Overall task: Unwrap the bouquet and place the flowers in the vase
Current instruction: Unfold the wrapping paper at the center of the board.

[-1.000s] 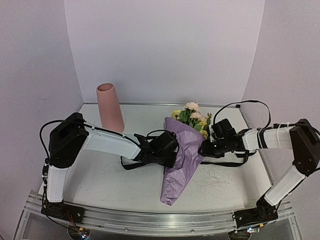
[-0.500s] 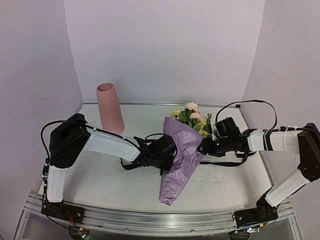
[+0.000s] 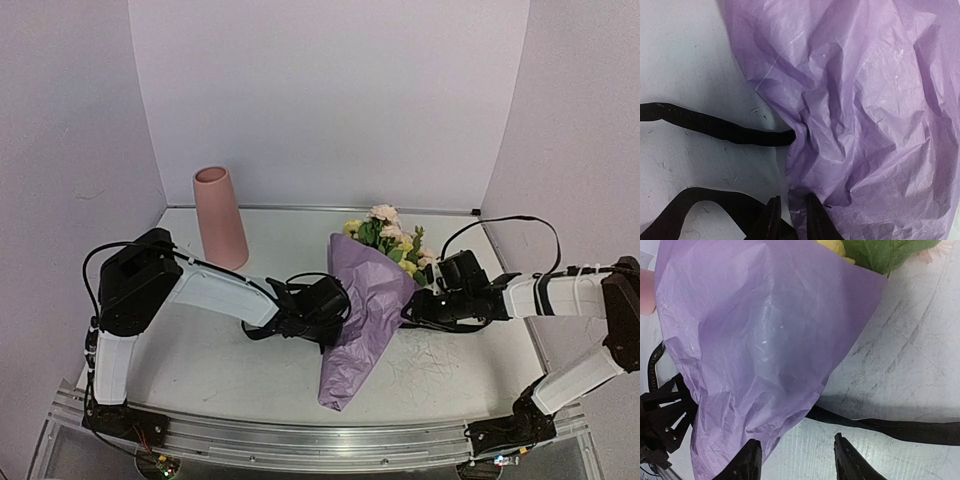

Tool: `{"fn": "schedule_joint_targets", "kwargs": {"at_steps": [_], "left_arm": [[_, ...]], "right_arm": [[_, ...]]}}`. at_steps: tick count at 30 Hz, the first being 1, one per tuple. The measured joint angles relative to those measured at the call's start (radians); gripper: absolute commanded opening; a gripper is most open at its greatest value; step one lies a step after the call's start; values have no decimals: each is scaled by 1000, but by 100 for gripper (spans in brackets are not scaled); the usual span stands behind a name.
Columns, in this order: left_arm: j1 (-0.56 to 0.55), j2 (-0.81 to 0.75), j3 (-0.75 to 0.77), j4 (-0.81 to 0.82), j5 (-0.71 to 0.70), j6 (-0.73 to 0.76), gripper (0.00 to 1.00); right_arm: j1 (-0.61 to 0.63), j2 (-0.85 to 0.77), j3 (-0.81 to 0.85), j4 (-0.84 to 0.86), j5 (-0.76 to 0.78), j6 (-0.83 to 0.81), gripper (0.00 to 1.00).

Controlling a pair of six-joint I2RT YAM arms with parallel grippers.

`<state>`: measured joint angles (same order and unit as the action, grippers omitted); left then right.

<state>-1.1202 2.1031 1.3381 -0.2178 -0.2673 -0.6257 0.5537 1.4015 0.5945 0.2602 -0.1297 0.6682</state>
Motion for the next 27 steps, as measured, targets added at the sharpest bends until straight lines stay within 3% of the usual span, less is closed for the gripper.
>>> {"fn": "schedule_joint_targets", "kwargs": {"at_steps": [10,18,23,27], "left_arm": [[0,-30,-23,4,-5,6,20],[-1,-120,-25,-2,-2,44,26],[-3,-186,-26,-1,6,65,27],[-3,-209,-26,-1,15,78,28]], "right_arm": [[0,47,-33,118,-120,94,48],[0,110,-39,145,-167,141,31],[0,113,-38,160,-179,155,13],[0,113,-36,165,-190,164,14]]}}
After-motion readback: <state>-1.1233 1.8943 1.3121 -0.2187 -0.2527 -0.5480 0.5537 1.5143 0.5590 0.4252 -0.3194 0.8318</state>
